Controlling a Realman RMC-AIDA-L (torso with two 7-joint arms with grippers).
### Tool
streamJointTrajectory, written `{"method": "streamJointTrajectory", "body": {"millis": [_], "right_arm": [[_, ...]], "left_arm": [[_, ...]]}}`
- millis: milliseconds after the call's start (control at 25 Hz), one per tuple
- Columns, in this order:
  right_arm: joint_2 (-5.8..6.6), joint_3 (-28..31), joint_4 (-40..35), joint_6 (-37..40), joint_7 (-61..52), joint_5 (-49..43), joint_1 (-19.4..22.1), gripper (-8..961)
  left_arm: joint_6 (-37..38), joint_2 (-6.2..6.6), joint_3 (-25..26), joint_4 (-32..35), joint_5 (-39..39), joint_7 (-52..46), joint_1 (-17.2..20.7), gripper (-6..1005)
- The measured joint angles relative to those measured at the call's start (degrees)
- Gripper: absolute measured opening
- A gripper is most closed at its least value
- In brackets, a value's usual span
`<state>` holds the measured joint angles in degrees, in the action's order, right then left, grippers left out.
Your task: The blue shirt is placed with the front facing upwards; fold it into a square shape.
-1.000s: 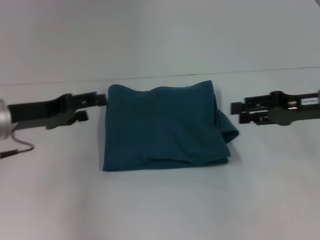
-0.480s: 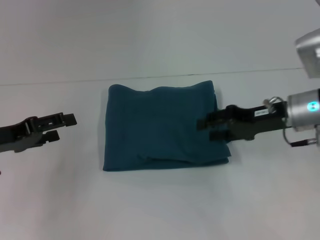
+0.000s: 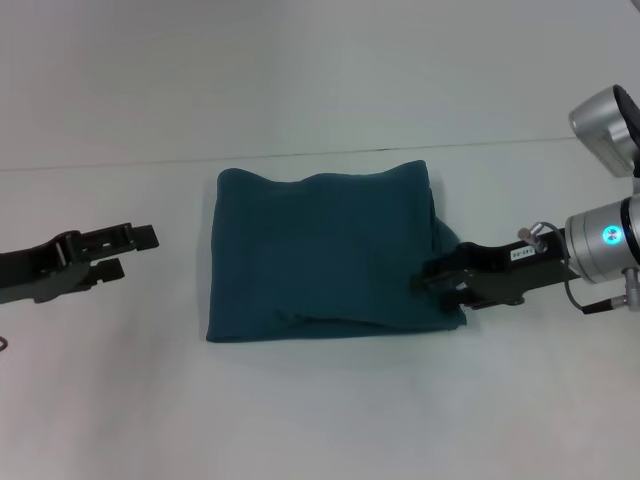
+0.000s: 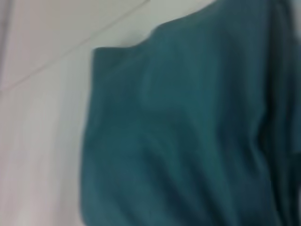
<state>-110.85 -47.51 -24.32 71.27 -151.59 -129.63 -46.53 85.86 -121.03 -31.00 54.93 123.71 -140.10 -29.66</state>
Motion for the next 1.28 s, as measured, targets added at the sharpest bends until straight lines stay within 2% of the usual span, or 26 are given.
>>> {"method": "streamJointTrajectory", "body": {"millis": [200,560,720,1080,1280], "right_arm": [[0.13,0.2,-0.5,-2.2,-0.7,-1.4,0.7,627],[0.86,1.8,-9.0,9.9,9.0,9.7,4.3,626],[2.49,4.1,-9.7,13.3,10.4,11.6,5.9,626],[7.71,7.6,-9.9,17.8,6.6,11.5,7.5,627],[8.28,8.0,-11.5,18.9,6.5,10.8,8.3,627]], "left_arm": [[-0.2,0.0,0.0,-0.2,0.0,0.0,0.0,901],[0.5,0.29,-1.3,-0.2,0.9,0.2,-1.0,900],[-0.8,0.35,-4.2,-1.0,3.2,-2.0,-2.6,901],[-9.6,0.48,-11.0,-6.6,5.4,-6.7,-8.2,901],[-13.9,0.97,-14.7,-10.1,6.1,-5.9,-10.6,900]]}}
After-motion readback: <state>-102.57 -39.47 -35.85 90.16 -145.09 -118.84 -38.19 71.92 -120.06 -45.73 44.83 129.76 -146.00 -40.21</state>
